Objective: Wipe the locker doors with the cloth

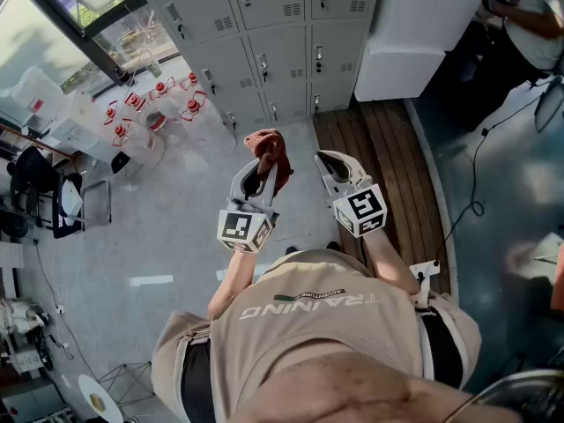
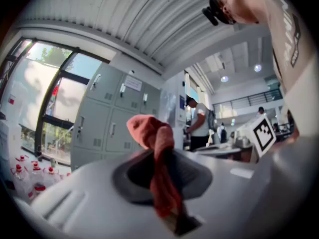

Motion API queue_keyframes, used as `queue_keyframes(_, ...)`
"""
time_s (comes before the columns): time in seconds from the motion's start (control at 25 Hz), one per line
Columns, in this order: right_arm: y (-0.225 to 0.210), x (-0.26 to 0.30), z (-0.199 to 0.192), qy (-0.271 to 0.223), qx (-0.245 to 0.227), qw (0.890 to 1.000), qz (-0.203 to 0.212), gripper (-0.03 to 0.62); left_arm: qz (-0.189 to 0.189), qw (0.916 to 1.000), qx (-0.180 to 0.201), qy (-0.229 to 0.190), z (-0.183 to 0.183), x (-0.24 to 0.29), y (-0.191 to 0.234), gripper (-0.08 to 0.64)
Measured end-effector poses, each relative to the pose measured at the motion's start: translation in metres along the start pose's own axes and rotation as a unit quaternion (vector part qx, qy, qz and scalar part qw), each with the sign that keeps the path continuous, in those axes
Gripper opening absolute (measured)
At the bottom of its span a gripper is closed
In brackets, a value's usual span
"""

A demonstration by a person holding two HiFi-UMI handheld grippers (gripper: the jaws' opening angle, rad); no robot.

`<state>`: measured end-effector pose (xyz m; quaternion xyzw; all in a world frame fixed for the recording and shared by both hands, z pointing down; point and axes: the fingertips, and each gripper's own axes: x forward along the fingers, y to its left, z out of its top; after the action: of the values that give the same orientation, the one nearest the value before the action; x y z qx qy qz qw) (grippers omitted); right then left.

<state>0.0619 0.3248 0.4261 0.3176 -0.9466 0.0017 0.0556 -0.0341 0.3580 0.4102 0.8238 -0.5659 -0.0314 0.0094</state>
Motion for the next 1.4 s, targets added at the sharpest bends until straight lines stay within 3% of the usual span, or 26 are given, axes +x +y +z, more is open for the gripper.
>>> queue_keyframes(0.36, 0.001, 0.035, 0.016, -0.013, -0.014, 0.999, -0.028, 0.014, -0.038, 0.9986, 0.019, -0.030, 0.021, 0.020, 0.030, 0.067)
queue_keyframes(0.88, 0.000, 0.071, -0.004, 0.017, 0.000, 0.999, -0.029, 0.014, -0.032, 0.9989, 0.014, -0.030, 0.009, 0.039, 0.063, 0.067)
queue_keyframes(1.04, -0.027, 0.089, -0.009, 0.015, 0.007, 1.000, -0.022, 0.014, -0.033, 0.9992, 0.022, -0.010, -0.006, 0.066, 0.072, 0.067)
queue_keyframes(1.4, -0.114, 0.125, -0.010, -0.003, 0.029, 1.000, -0.007, 0.014, -0.025, 0.9981, 0.056, 0.008, 0.002, 0.158, 0.084, 0.067)
